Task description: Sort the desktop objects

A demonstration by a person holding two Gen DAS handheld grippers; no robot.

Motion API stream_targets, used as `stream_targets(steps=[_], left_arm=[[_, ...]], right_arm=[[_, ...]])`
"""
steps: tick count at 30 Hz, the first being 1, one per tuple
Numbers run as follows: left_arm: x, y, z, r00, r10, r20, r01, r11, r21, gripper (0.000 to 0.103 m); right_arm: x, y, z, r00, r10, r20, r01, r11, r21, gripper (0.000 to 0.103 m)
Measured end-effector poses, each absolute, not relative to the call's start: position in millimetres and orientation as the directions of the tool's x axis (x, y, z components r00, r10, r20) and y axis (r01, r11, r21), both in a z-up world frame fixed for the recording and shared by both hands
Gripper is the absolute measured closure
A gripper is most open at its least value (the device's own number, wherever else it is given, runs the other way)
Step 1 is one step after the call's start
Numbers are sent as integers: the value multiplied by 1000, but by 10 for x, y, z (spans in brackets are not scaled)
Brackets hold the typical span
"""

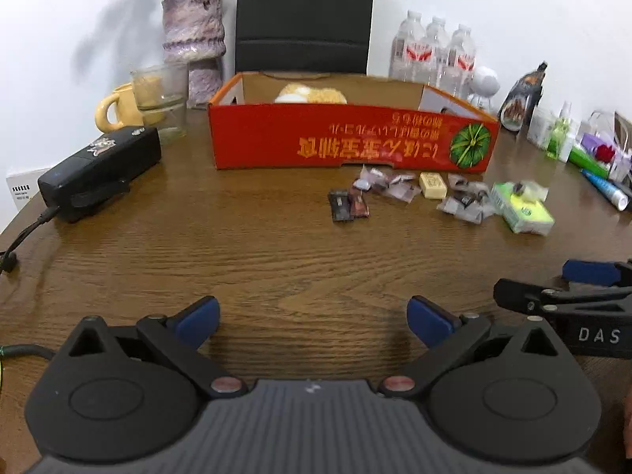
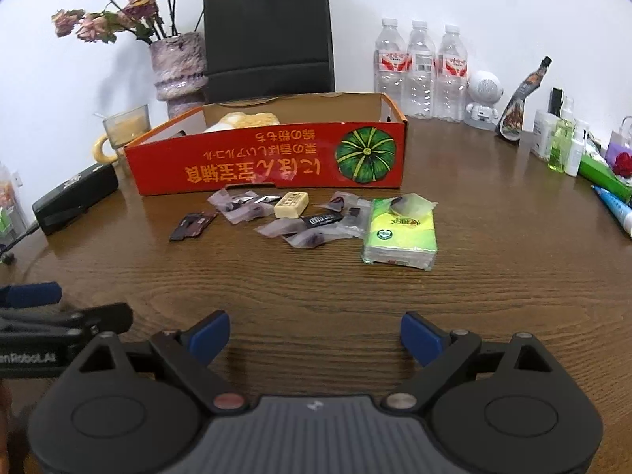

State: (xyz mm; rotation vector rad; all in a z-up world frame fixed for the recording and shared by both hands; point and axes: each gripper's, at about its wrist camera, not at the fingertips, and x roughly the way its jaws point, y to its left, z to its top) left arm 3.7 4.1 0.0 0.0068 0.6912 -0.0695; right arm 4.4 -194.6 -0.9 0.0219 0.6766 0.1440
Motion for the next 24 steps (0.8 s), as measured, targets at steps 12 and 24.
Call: stream_targets(steps=[12, 24], left_arm=[[44, 13, -32, 766, -49, -641, 67, 998, 4, 0], [56, -1, -30, 766, -44, -642, 65, 998, 9, 0]], right_arm=[[73, -1919, -26, 757, 145, -637, -136, 989, 64, 0], [91, -1895, -38, 755, 98, -649, -110, 994, 23, 0]])
